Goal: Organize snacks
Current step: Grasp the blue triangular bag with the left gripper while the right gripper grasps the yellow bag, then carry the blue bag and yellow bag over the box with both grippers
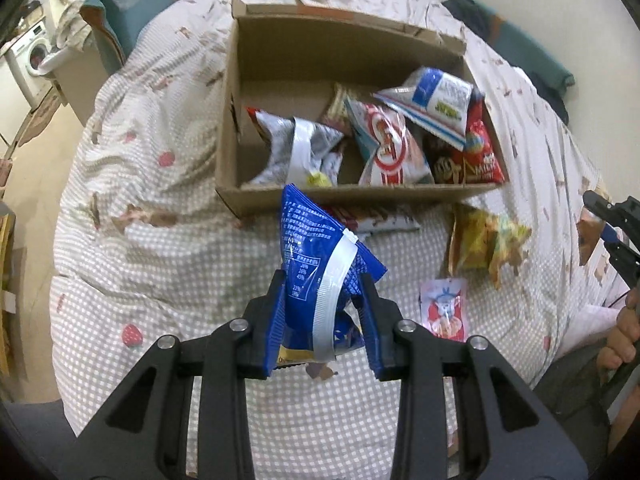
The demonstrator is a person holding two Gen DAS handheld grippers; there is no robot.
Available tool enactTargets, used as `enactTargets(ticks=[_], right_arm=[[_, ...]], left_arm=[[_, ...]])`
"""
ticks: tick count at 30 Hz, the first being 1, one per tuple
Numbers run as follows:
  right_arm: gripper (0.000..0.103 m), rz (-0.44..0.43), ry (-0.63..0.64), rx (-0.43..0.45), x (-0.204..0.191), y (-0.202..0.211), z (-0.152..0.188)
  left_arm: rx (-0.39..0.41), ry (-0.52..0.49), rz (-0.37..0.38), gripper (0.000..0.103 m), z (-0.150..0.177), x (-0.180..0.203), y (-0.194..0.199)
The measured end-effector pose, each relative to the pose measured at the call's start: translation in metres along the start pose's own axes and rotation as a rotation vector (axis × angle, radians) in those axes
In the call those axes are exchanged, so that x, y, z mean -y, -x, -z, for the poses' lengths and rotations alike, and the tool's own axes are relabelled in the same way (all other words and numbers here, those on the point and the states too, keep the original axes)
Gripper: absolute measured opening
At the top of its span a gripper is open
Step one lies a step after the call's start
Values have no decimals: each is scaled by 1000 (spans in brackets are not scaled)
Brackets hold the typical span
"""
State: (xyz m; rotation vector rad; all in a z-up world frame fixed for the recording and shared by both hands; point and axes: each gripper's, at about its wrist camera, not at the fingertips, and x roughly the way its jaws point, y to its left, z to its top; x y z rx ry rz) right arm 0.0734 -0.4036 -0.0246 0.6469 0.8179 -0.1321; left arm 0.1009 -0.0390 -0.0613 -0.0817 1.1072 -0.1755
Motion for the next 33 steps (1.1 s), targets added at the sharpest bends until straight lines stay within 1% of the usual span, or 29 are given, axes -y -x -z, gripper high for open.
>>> enactTargets(ticks=[3, 5, 7, 13, 15, 17, 21, 28, 31, 33], right_arm=[[34, -55, 19, 17, -14, -6, 0], [34, -91, 40, 33, -22, 0, -4], [34, -102, 71, 38, -30, 2, -2], [34, -167, 124, 44, -49, 4, 2], [34, -184, 128, 44, -53, 5, 3], [34, -213, 127, 34, -58, 4, 5], [34, -243, 179, 27, -74, 2, 8], [34, -282, 265, 8, -106, -11, 2], [34, -282, 282, -3, -119, -21, -4], [34, -266, 307, -24, -131, -35, -9]], left_arm=[[48, 23, -2, 30, -3, -7, 10], [76, 44, 18, 30, -6, -11, 17], [97, 74, 48, 30, -8, -16, 23], [177, 76, 16, 30, -16, -18, 42], [172, 87, 23, 30, -20, -18, 48], [161, 111, 67, 30, -25, -20, 52], [170, 118, 78, 30, -39, -19, 61], [193, 61, 29, 30, -71, -15, 57], [198, 56, -1, 30, -85, -15, 49], [201, 51, -34, 30, -97, -12, 41]])
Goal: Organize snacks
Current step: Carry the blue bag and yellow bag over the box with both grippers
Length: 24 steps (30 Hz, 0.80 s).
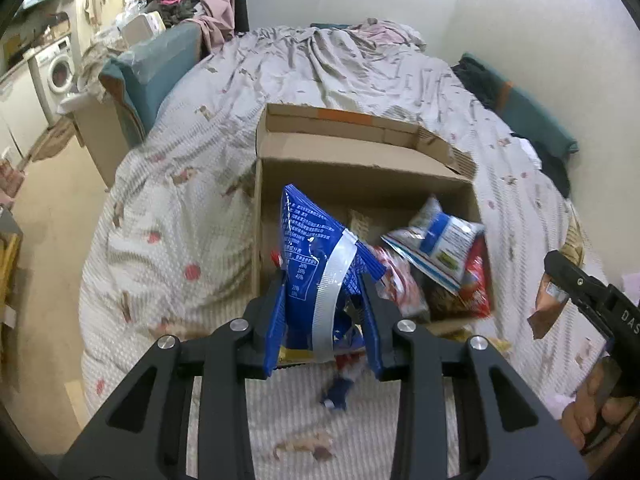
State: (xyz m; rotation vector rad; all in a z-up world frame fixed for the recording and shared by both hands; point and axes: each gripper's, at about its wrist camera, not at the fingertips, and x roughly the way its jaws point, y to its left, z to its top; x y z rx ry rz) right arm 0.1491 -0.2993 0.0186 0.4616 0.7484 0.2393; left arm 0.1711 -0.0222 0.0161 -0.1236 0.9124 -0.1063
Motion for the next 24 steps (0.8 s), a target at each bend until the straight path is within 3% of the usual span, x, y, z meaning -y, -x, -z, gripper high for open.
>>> enactTargets(ticks=[7, 10, 17, 24], right_arm=[[34, -18, 63, -140, -10, -67, -21], [34, -32, 89, -154, -11, -84, -21], [34, -24, 146, -211, -10, -103, -15], [34, -16, 147, -242, 1, -113, -6]], left_arm=[[-27, -44, -107, 30, -20, 24, -45], [-64, -24, -136, 30, -27, 30, -65], [-71, -44, -229, 30, -28, 43, -91], [-87, -40, -256, 30, -26, 45, -99]])
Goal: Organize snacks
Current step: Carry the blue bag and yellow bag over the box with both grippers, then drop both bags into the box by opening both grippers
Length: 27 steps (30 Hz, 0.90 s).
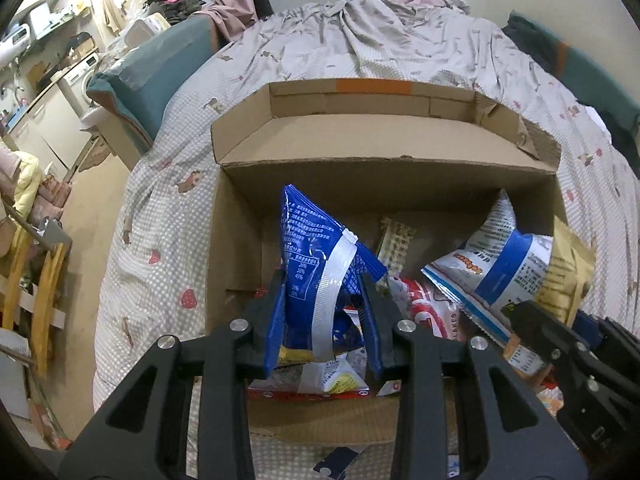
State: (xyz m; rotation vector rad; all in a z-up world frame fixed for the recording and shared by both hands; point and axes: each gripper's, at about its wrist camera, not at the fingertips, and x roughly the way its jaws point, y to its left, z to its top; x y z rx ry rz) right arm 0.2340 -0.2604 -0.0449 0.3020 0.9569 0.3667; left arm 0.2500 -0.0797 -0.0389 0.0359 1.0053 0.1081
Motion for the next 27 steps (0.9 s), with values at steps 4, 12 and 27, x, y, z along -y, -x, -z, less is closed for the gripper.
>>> enactTargets(ticks=[4, 12, 27], right_arm=[[34, -46, -47, 1, 3, -2, -1], [35, -64, -94, 6, 4, -8, -4], [83, -169, -212, 46, 14, 8, -15]], left_arm=[[-13, 12, -12, 30, 0, -1, -5], [-20, 23, -10, 32, -4, -4, -10], [14, 7, 55, 74, -1, -1, 8]])
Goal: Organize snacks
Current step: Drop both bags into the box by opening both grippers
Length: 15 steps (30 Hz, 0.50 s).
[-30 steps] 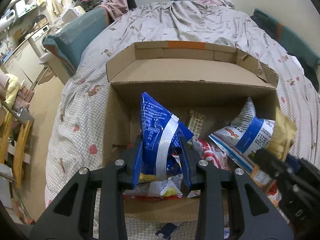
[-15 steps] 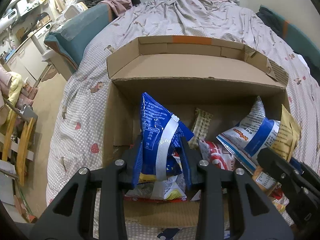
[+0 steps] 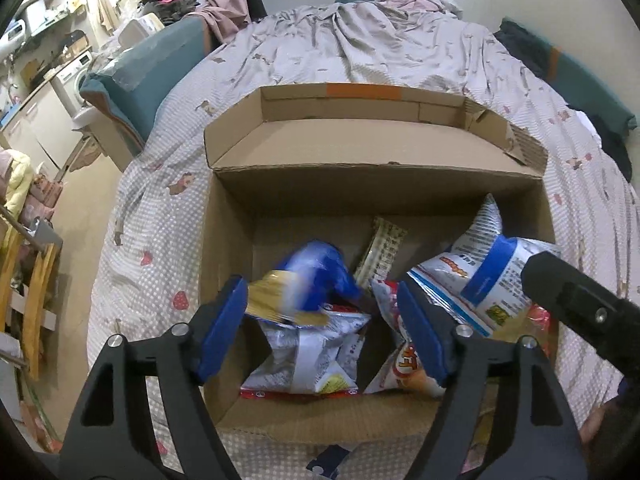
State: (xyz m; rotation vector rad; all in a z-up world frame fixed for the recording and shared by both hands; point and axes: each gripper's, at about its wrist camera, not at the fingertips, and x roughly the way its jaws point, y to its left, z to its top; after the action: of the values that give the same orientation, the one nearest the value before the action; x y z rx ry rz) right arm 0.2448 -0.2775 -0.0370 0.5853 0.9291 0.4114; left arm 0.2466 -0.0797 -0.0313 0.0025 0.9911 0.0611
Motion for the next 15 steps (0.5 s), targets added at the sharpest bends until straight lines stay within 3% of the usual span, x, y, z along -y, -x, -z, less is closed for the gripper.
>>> enactTargets(ticks=[3, 15], right_arm=[[88, 6, 8, 12, -3, 5, 0], [89, 17, 9, 28, -2, 31, 7]], left_arm=[[14, 5, 7, 74, 1, -3, 7], [99, -13, 59, 74, 16, -20, 51]])
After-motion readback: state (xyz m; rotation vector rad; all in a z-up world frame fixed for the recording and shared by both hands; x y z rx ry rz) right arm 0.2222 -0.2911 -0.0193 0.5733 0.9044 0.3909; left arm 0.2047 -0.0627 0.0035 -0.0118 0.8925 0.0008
